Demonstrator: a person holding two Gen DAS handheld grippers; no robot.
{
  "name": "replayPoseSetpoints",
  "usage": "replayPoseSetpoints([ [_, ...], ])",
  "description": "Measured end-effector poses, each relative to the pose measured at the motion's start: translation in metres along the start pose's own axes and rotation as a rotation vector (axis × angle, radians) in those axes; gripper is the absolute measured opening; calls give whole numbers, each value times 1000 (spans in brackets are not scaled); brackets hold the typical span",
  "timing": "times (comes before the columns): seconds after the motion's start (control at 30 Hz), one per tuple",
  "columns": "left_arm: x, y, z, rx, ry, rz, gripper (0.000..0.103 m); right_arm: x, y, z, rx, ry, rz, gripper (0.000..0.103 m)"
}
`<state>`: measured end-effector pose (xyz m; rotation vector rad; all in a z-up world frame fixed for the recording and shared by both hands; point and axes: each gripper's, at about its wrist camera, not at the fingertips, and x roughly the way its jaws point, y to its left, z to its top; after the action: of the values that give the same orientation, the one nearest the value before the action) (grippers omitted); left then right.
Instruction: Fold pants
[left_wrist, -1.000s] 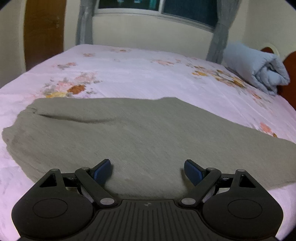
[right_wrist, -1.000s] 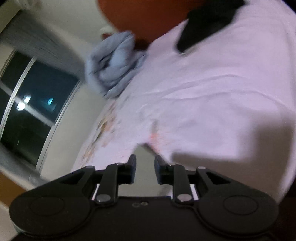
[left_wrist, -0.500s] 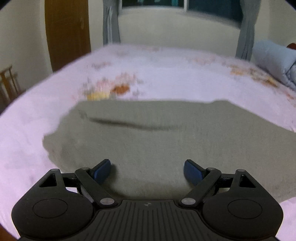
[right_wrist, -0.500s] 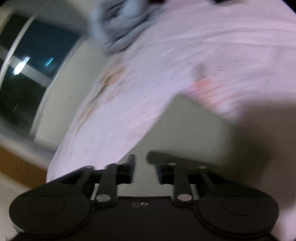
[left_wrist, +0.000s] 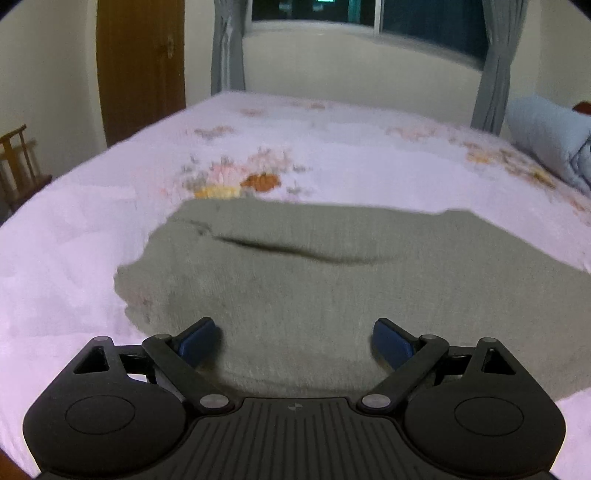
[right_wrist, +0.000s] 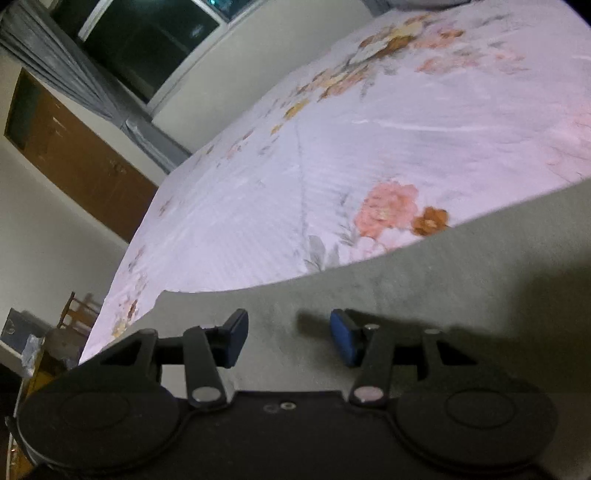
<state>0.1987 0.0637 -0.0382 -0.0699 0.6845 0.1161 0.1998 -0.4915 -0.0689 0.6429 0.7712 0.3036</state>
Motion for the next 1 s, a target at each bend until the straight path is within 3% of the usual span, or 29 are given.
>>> replayPoseSetpoints([
  [0.17,13,6,8,-10,-18,0,92,39,35,7,-31,84,157,41],
  [0.23,21,10,6,-6,10,5,92,69,33,0,63,166,138,40],
  [0.27,31,8,4,36,63,5,92,82,29,-4,78,205,85,35],
  [0.3,32,4,1,80,69,10,92,88,24,-6,69,195,27,7],
  [0.33,31,2,1,102,67,14,92,86,15,-5,103,159,-7,0],
  [0.4,28,3,2,113,72,11,92,63,-6,-1,227,39,-7,0],
  [0.47,24,6,2,95,60,-2,92,30,-14,3,239,-56,-3,22],
  [0.7,14,-4,3,56,4,-20,92,-94,-83,6,377,-289,-28,32],
  [0.77,9,-13,7,53,-17,-68,92,-128,-103,0,400,-347,-52,46],
  [0.8,9,-19,9,64,-23,-74,92,-146,-111,-7,401,-378,-78,66],
  [0.83,10,-26,11,78,-26,-72,92,-150,-119,-13,405,-394,-100,71],
  [0.9,14,-37,14,96,-22,-90,92,-165,-130,-26,404,-398,-78,67],
  [1.0,24,-56,17,105,-1,-107,92,-152,-132,-29,418,-343,-72,61],
])
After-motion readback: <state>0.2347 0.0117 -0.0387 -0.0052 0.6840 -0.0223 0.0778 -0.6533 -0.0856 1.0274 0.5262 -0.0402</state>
